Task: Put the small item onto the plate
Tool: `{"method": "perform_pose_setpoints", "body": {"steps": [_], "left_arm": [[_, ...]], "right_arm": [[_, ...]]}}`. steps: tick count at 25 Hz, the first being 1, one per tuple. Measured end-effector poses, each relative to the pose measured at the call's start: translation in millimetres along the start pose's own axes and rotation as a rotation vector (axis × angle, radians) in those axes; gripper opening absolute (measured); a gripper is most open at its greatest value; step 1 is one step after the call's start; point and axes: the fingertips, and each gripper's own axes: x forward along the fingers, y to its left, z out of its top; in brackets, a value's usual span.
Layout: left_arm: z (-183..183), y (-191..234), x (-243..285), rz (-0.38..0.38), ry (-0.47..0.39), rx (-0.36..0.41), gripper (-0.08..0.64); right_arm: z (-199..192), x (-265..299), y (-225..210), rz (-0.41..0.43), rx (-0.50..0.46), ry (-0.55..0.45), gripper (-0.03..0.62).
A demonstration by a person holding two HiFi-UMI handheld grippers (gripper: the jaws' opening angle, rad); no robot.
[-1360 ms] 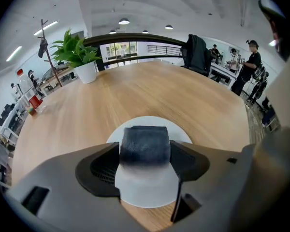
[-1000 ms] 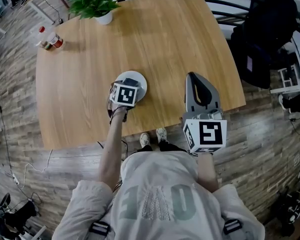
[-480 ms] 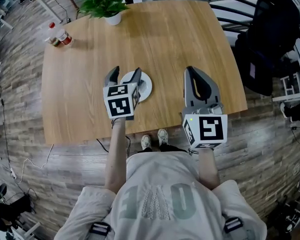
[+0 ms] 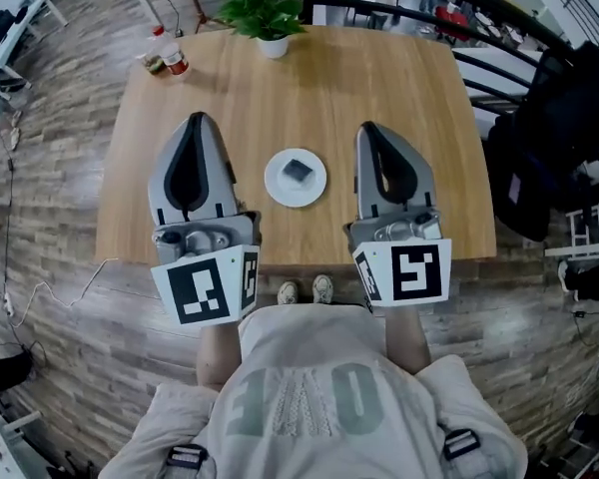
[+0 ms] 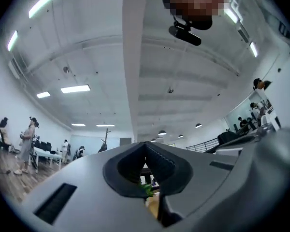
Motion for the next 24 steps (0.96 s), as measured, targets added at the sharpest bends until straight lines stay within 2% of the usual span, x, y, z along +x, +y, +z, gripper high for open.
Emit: {"method": "perform_pose_setpoints", "body": {"steps": [3, 5, 10, 24], "left_arm": [[6.5, 13.3, -8.0, 0.038, -0.007, 0.051, 0.009], [10.2, 20.3, -13.0, 0.055, -0.007, 0.057, 0.009], [16.3, 31.0, -20.9, 0.079, -0.006, 0.059, 0.009], [27.3, 32.1, -26.7, 0.061, -0.03, 0.019, 0.009]], "right_arm": [[-1.1, 4.9, 18.7, 0.038, 0.02, -0.003, 0.018], [-2.4, 7.5, 29.5, 0.069, 0.042, -0.002, 0.018], [-0.5, 8.7, 46.6, 0.108, 0.029, -0.003, 0.018], [2.0, -1.7, 41.4, 0.088, 0.007, 0.003, 0.018]]}}
